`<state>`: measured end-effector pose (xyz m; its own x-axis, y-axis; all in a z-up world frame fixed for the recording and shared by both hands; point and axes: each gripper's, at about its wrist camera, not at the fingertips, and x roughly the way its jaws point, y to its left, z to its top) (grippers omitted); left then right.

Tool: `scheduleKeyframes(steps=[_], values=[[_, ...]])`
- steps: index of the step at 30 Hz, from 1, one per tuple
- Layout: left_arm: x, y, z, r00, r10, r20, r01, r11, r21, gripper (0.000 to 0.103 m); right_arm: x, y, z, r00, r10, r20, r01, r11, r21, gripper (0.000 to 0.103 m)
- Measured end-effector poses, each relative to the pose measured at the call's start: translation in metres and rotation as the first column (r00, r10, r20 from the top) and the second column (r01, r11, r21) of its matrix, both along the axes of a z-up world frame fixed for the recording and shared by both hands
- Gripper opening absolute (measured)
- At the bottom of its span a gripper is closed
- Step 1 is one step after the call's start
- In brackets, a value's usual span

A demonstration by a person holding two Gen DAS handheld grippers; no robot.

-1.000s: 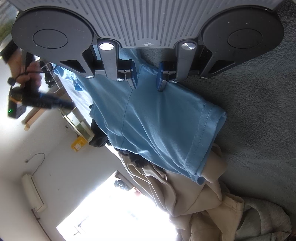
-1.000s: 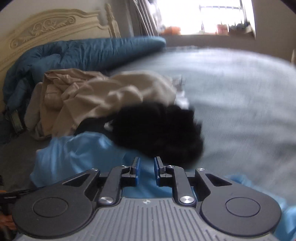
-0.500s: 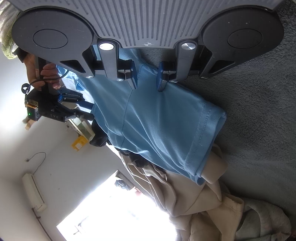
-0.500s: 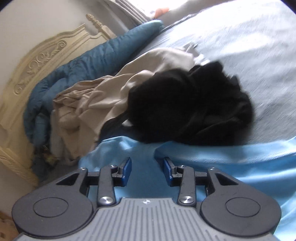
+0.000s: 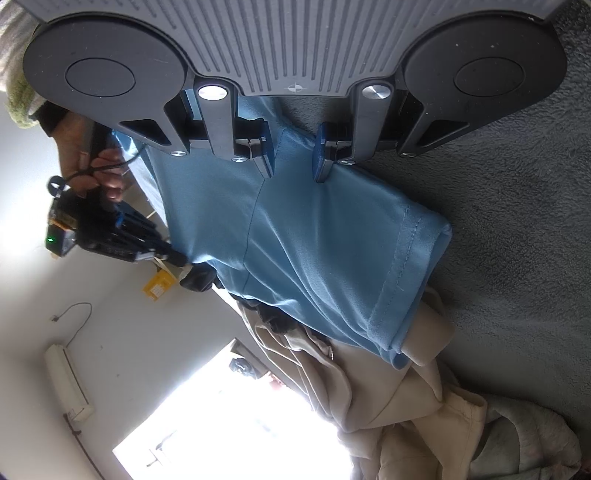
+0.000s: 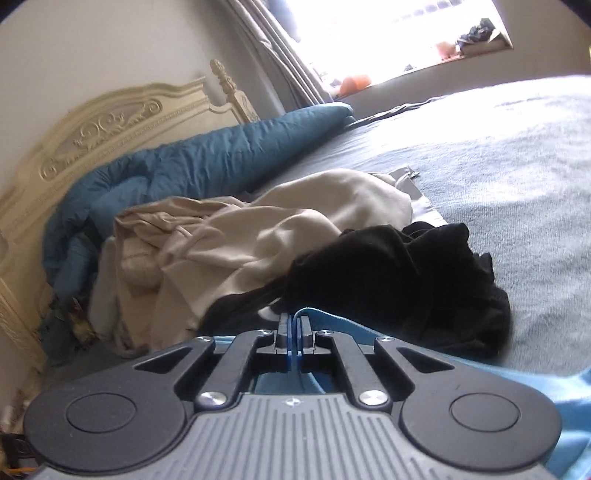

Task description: Fold clothes

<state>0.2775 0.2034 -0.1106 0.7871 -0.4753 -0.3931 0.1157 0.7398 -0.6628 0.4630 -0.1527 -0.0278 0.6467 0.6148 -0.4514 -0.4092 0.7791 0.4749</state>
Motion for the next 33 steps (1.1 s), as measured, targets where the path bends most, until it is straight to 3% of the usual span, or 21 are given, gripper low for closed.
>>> scheduleKeyframes(steps=[3, 8, 10, 11, 12, 14, 16, 19, 23, 26, 29, 33], values=[[0.000, 0.000, 0.000, 1.000, 0.000, 0.000, 0.000, 1.000, -0.001, 0.023, 0.010, 0.007, -0.008, 1.000, -0.004, 0.008, 0.004, 0.999, -0.044, 0.003], [0.000, 0.000, 0.000, 1.000, 0.000, -0.001, 0.000, 1.000, -0.002, 0.023, 0.029, 0.001, -0.022, 0.992, -0.006, -0.126, 0.003, 1.000, -0.026, 0.004], [0.000, 0.000, 0.000, 1.000, 0.000, -0.002, 0.000, 1.000, -0.003, 0.023, 0.031, -0.005, -0.019, 0.985, -0.008, -0.174, 0.008, 1.000, -0.002, 0.010], [0.000, 0.000, 0.000, 1.000, 0.000, -0.002, 0.000, 1.000, -0.004, 0.023, 0.030, -0.007, -0.015, 0.981, -0.009, -0.194, 0.010, 1.000, 0.002, 0.020], [0.000, 0.000, 0.000, 1.000, 0.000, -0.002, 0.000, 1.000, -0.005, 0.023, 0.030, -0.010, -0.011, 0.977, -0.010, -0.214, 0.012, 1.000, 0.005, 0.039], [0.000, 0.001, -0.001, 1.000, 0.000, -0.003, 0.000, 1.000, -0.009, 0.023, 0.028, -0.015, -0.002, 0.971, -0.044, -0.236, 0.042, 0.999, -0.015, 0.056], [0.001, 0.001, -0.001, 1.000, 0.000, -0.004, 0.000, 1.000, -0.015, 0.023, 0.027, -0.019, 0.007, 0.962, -0.086, -0.260, 0.076, 0.996, -0.049, 0.065], [0.001, 0.004, -0.002, 1.000, -0.001, -0.005, 0.000, 0.999, -0.033, 0.023, 0.021, -0.030, 0.021, 0.941, -0.173, -0.290, 0.155, 0.984, -0.084, 0.067], [0.001, 0.011, -0.005, 1.000, -0.006, 0.000, 0.006, 0.995, -0.102, 0.023, -0.010, -0.056, 0.058, 0.926, -0.269, -0.266, 0.259, 0.963, -0.072, 0.066], [-0.001, 0.018, -0.004, 1.000, 0.000, 0.020, 0.003, 0.988, -0.154, 0.023, -0.067, -0.082, 0.113, 0.940, -0.305, -0.152, 0.295, 0.952, -0.087, 0.066], [-0.008, 0.022, 0.002, 0.998, 0.023, 0.065, -0.012, 0.987, -0.158, 0.028, -0.151, -0.114, 0.179, 0.944, -0.329, -0.012, 0.326, 0.940, -0.100, 0.065], [-0.029, 0.020, 0.021, 0.986, 0.032, 0.161, -0.014, 0.994, -0.108, 0.030, -0.268, -0.149, 0.247, 0.911, -0.372, 0.177, 0.400, 0.900, -0.170, 0.065]])
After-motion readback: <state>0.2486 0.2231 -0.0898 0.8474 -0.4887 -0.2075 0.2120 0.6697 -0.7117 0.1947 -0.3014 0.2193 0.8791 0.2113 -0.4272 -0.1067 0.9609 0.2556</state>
